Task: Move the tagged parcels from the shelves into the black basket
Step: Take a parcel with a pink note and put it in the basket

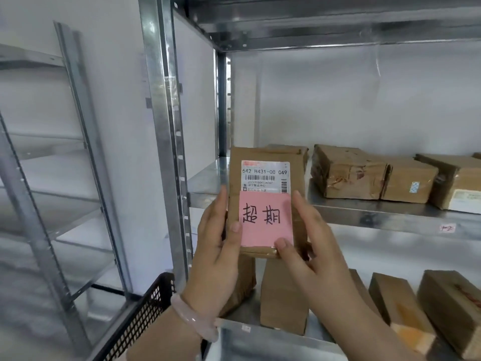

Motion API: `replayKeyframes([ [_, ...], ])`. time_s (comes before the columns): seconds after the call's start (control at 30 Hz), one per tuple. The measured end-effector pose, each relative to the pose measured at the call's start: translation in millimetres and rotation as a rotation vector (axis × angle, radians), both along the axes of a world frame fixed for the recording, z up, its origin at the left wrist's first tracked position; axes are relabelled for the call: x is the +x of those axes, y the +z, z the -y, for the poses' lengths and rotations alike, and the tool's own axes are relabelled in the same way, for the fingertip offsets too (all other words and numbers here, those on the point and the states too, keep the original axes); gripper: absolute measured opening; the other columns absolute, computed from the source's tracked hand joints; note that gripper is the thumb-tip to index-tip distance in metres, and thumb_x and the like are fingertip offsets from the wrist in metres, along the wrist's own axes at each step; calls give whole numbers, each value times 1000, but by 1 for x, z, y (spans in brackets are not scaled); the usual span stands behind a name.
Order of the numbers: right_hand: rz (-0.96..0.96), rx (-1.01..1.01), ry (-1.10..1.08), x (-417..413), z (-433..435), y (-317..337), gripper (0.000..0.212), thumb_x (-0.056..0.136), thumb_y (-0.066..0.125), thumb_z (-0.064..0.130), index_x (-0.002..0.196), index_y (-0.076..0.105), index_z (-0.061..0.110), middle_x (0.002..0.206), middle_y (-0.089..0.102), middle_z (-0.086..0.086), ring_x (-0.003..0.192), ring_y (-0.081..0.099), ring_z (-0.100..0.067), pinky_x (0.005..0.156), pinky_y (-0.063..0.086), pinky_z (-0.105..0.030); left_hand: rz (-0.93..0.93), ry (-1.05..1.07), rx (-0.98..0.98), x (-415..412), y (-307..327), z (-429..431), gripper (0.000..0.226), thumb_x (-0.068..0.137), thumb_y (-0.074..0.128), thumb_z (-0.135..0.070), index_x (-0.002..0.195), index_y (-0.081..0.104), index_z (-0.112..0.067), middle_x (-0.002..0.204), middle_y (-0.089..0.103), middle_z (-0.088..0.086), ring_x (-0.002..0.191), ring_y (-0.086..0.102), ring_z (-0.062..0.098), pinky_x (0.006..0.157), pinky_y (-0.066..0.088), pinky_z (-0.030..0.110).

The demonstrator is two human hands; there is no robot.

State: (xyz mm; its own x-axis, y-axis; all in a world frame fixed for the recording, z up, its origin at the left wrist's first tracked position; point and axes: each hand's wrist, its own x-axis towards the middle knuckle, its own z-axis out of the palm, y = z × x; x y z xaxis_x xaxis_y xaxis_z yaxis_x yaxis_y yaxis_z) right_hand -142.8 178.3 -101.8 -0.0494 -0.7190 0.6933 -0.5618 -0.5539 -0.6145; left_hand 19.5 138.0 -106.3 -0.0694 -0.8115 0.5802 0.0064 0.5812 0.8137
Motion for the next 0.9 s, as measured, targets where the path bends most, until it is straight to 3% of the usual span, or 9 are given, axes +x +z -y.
replayKeyframes([
  [0.1,-19,35,-17,14,-17,-18,65,90,62,19,139,34,52,150,27,20,134,26,9,82,37,2,49,-72,7,21,-20,-8,47,98,41,-37,142,33,-51,144,40,-22,130,42,-7,95,42,6],
  [0.23,-7,138,-80,44,-32,-46,61,88,64,25,131,39,60,145,29,25,133,22,14,82,32,5,107,-141,14,59,-49,-17,45,93,51,-48,136,42,-54,143,40,-14,132,44,1,94,48,14],
  [0.33,2,234,-89,84,-38,-72,60,87,65,29,130,39,61,148,29,17,137,16,12,84,32,4,174,-138,64,103,-81,-22,47,90,61,-33,134,47,-45,144,42,-5,134,43,10,92,53,21],
  [0.4,57,319,-47,119,-43,-87,58,86,66,29,128,40,61,148,27,15,133,12,20,83,35,3,153,-137,172,139,-102,-27,52,86,64,-23,132,50,-42,142,46,-1,133,46,16,91,55,28],
  [0.5,35,452,50,174,-46,-107,59,82,62,46,133,36,60,148,25,19,137,18,10,94,47,-18,219,-7,249,197,-128,-34,57,79,65,-22,126,51,-52,136,51,-9,128,49,9,92,52,21],
  [0.6,-49,548,135,222,-40,-127,65,84,58,51,138,24,61,149,22,25,140,22,1,108,40,-38,239,73,355,252,-153,-39,56,74,64,-31,121,50,-58,133,53,-11,124,52,5,96,51,24],
  [0.67,-109,613,181,248,-35,-140,67,87,56,51,138,15,64,148,18,33,139,17,8,113,33,-34,238,80,443,285,-170,-36,56,72,63,-36,121,50,-59,132,54,-13,125,52,8,97,52,32],
  [0.8,-246,740,188,285,-20,-163,69,87,52,58,132,2,72,138,0,52,130,-1,26,111,15,-13,259,110,518,336,-201,-22,57,81,64,-23,118,48,-63,129,53,-19,124,50,3,94,49,24],
  [0.9,-323,812,126,296,3,-178,69,88,51,58,134,1,69,139,-6,48,127,-4,28,110,12,-14,269,95,608,360,-223,3,62,89,64,-11,116,48,-64,130,56,-14,123,52,6,95,51,28],
])
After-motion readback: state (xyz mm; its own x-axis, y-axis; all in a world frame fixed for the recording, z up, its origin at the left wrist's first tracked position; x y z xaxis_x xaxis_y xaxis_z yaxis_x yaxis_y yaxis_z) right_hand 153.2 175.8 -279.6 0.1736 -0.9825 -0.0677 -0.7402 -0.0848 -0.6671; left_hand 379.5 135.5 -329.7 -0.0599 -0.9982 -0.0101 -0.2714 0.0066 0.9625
